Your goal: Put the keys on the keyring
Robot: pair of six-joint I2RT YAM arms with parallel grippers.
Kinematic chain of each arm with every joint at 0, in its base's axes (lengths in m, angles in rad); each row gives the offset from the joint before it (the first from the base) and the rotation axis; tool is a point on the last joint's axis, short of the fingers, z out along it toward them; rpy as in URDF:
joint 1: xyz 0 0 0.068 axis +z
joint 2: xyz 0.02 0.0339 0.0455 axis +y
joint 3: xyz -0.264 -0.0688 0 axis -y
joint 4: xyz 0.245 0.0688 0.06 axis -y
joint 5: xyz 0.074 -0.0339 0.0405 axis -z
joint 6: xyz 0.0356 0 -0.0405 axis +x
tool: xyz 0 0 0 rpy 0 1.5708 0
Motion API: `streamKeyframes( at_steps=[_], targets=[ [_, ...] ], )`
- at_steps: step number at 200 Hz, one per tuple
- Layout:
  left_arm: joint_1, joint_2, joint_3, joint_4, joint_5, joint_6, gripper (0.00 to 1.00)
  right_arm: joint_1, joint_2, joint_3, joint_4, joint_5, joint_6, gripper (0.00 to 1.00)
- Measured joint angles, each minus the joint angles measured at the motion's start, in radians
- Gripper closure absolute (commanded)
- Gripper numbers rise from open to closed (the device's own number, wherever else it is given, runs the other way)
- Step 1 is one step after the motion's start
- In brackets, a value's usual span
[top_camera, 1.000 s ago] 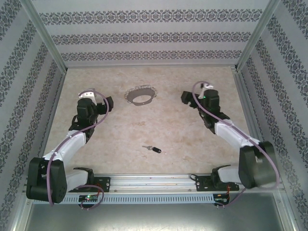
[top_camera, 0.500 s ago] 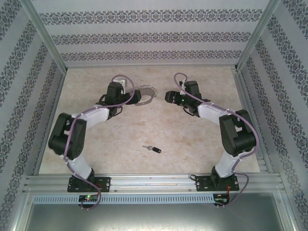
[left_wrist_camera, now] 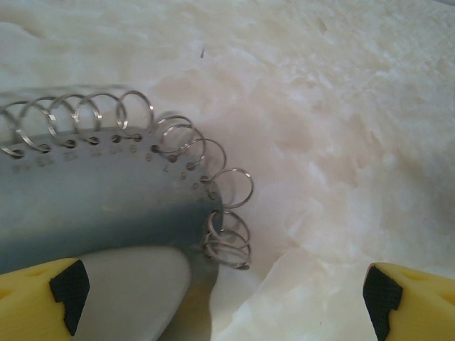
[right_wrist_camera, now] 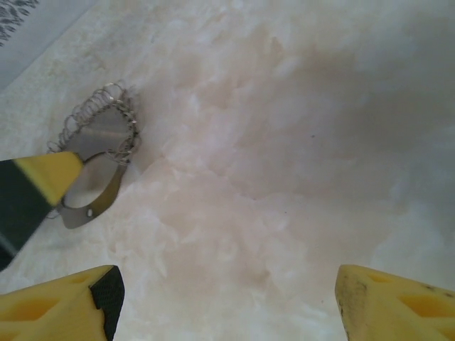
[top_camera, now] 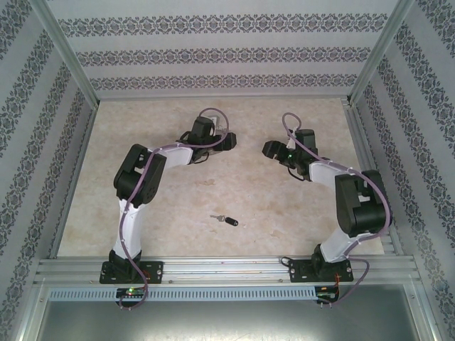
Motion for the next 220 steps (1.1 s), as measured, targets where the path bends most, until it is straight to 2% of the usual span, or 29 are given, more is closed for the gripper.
streamKeyframes(
  at_steps=[72,133,220],
  targets=[
    [-0.028,0.010,0.000,0.000,0.000,-0.020,0.00,0.000,-0.032,-0.029,0.032,-0.006,0.035,0.20],
    [-0.045,-0.008,-0.075,0.066,-0.008,-0.020,0.00,0.000,-0.086,-0.060,0.008,0.048,0.055,0.19],
    [-0.114,-0.163,-0.325,0.156,-0.006,-0.058,0.00,0.047,-0.150,-0.117,-0.015,0.065,0.056,0.19]
  ],
)
